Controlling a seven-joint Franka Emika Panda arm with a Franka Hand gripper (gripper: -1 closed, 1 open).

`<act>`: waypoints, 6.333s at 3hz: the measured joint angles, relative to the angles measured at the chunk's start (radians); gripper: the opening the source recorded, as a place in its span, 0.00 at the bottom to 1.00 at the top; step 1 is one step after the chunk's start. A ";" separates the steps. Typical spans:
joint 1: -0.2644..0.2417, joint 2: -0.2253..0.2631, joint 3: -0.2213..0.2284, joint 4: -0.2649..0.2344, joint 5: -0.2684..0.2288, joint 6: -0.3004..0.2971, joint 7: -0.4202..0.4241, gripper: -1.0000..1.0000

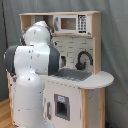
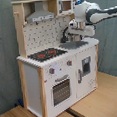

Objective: Play with the kitchen

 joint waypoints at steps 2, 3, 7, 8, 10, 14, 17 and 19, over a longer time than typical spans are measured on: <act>0.000 -0.006 -0.123 -0.023 0.001 0.092 -0.126 0.00; 0.000 -0.020 -0.170 -0.050 0.001 0.146 -0.197 0.00; 0.000 -0.150 -0.270 -0.076 0.084 0.287 -0.347 1.00; 0.000 -0.151 -0.270 -0.076 0.086 0.292 -0.348 1.00; 0.009 -0.190 -0.228 0.017 0.153 0.397 -0.360 1.00; 0.010 -0.052 0.000 0.069 0.045 0.222 -0.151 1.00; 0.084 -0.059 0.127 0.088 -0.153 0.101 -0.007 1.00; 0.204 -0.132 0.122 0.145 -0.282 0.051 0.010 1.00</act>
